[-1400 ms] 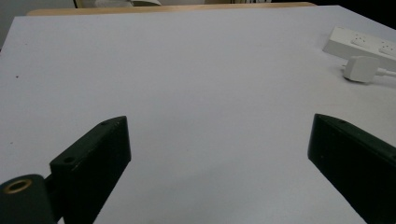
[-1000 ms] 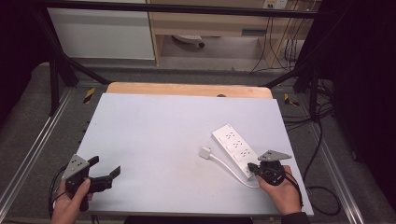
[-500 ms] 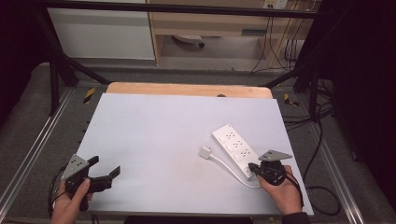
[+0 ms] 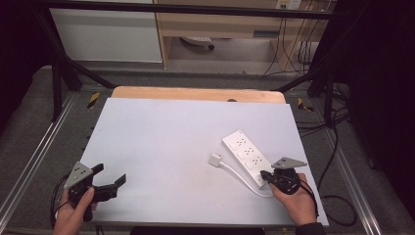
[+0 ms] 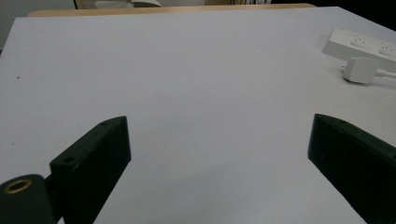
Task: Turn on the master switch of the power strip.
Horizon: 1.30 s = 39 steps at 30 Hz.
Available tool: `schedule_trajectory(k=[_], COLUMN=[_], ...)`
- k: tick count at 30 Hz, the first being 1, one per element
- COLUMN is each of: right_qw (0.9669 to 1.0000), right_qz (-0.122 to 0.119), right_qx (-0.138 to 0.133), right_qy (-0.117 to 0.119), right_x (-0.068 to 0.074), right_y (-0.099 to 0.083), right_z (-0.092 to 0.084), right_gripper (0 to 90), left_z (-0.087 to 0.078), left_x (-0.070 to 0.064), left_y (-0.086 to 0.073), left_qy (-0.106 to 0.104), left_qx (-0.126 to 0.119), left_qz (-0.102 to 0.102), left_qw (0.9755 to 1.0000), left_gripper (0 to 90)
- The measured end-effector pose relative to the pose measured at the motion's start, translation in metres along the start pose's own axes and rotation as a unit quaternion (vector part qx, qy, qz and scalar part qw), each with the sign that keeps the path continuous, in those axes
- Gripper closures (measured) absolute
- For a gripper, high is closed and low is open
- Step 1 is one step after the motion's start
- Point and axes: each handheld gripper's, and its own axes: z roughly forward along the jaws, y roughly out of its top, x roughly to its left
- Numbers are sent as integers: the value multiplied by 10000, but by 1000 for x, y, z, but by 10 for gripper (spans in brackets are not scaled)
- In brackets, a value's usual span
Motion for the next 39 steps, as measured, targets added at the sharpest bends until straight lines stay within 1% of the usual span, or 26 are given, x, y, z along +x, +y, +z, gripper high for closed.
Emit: schedule_trajectory(k=[13,23,25,30,35,36,39], right_qw=[10000,9999,9999,9997,9991,9990,9987], right_qz=[54,24,-14,5,24,52,29], right_qx=[-43,-90,-120,-211,-409,-435,-479], right_qy=[36,104,115,98,112,120,143], right_x=[-1,-1,-1,-1,-1,-1,-1], right_y=[-1,0,0,1,2,2,3], right_z=[0,1,0,-1,-3,-3,-4], right_gripper=[900,900,900,900,899,899,900], left_z=[0,-1,-1,-1,-1,-1,-1], left_x=[0,0,0,0,0,0,0], left_y=[0,0,0,0,0,0,0], left_qy=[1,2,1,1,-2,-4,-9], left_qx=[-8,-13,-15,-16,-16,-15,-17], left_qz=[-4,-7,-7,-7,-7,-7,7], left_qw=[10000,10000,10000,10000,10000,10000,10000], left_gripper=[59,59,59,59,60,60,61])
